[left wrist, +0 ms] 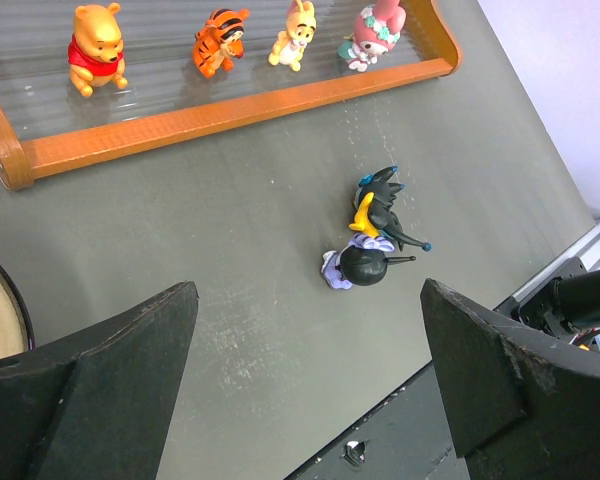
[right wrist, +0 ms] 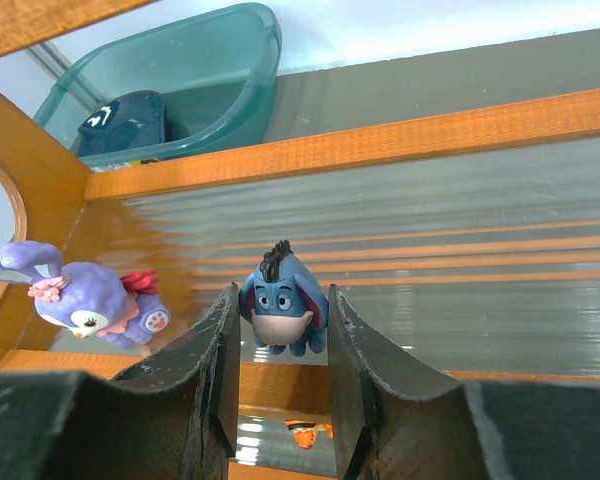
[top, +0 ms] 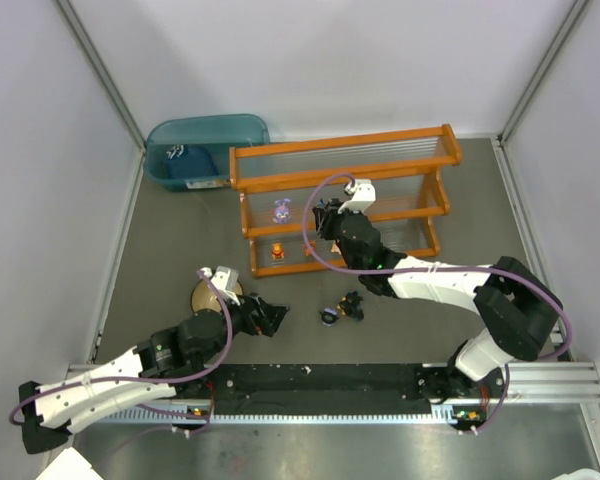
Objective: Place and organize the plastic toys onto the shelf
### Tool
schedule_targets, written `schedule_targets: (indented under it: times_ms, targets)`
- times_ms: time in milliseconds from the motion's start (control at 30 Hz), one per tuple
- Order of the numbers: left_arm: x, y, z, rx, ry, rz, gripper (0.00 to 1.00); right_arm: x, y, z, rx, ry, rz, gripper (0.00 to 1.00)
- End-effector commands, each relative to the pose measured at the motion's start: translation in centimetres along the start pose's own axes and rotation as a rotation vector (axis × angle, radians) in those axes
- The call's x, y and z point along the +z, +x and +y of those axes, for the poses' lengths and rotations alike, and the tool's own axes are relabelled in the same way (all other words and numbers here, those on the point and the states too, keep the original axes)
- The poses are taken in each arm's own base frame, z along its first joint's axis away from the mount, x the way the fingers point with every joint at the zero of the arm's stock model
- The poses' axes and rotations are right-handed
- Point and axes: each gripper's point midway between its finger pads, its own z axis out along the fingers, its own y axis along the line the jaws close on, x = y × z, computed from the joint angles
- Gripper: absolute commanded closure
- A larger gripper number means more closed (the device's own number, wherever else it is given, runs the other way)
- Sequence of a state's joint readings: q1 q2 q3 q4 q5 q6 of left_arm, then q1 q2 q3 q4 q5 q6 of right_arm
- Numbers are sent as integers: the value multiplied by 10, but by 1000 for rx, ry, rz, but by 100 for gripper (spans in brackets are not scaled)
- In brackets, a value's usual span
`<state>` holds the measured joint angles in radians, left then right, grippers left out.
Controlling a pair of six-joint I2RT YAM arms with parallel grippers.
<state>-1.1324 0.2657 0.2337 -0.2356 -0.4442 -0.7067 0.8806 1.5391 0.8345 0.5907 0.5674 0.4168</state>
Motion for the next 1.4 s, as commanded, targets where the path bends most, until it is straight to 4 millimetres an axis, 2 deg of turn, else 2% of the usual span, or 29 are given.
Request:
schedule_targets:
  times_ms: [0,167,333,500,867,1367]
  targets:
    - [1,-8,-5,-10,19,-41,1,7,-13,4,31,10,-20,69]
    - [2,-8,-4,-11,18,-40,1,5,-12,1,48,19,-11,69]
    - [2,-6,-4,-16,20,-37,1,2,-12,0,70,15,-4,80]
    - [2,-5,-4,-14,21,-34,1,1,-10,-2,76,22,6,81]
    - [2,-5,-4,-18,24,-37,1,-3,-5,-7,77,32,22,69]
    - [2,-5,-4,-15,23,-38,1,-7,1,-10,69,26,38,60]
